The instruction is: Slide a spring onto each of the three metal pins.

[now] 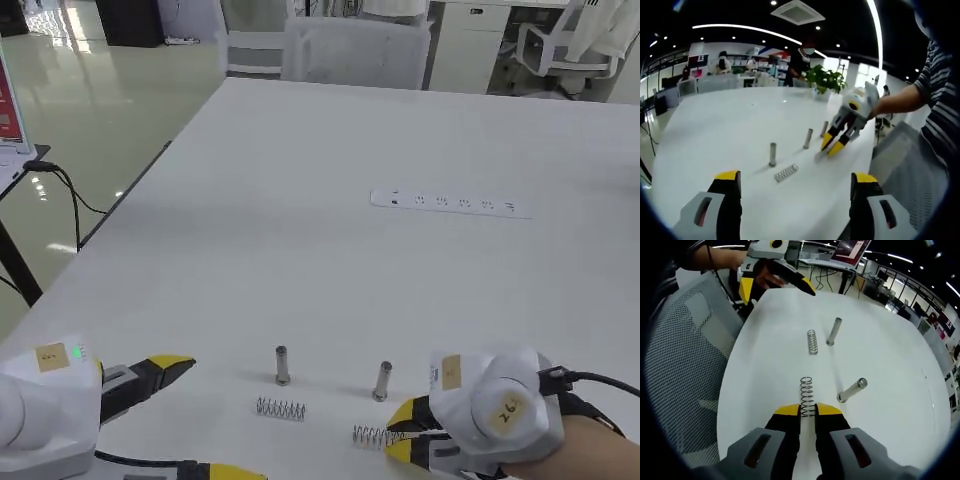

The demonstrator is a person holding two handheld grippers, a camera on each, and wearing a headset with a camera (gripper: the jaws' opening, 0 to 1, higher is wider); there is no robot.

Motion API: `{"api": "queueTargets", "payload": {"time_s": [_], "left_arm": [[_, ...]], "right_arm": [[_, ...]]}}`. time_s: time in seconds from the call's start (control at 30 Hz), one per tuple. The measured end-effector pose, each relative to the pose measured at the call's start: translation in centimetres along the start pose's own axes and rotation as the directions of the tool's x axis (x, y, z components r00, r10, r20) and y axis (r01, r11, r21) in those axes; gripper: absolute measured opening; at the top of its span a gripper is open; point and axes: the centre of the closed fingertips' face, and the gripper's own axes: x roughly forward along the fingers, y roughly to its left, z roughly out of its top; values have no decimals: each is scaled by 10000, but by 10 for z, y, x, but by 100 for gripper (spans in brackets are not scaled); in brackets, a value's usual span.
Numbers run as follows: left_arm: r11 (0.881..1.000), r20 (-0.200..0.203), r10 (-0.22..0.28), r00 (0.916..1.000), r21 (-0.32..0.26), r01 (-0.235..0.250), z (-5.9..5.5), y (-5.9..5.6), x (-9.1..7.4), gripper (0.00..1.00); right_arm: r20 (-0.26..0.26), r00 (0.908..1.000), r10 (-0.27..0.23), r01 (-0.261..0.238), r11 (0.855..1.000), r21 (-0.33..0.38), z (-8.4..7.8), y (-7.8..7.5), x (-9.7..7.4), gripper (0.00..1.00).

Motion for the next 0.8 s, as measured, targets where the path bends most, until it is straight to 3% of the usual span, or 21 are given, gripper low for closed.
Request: {"api": "queueTargets", "payload": {"time_s": [0.13,0.43,0.6,0.8], "left_arm": [[9994,-10,-341,9994,112,341,1,-12,6,84],[9971,147,-764,9970,66,763,6,-18,14,76],[9937,-76,-1100,9939,187,1101,3,-27,22,73],[9883,-64,-1463,9892,426,1464,9,-34,35,71]], "right_arm": [[7,9999,-157,157,9999,-22,1,-4,-14,8],[192,9994,-271,278,9989,-371,13,-7,-38,8],[287,9994,-183,201,9977,-645,21,-2,-43,8],[164,9998,-67,81,9959,-897,20,4,-43,8]]}}
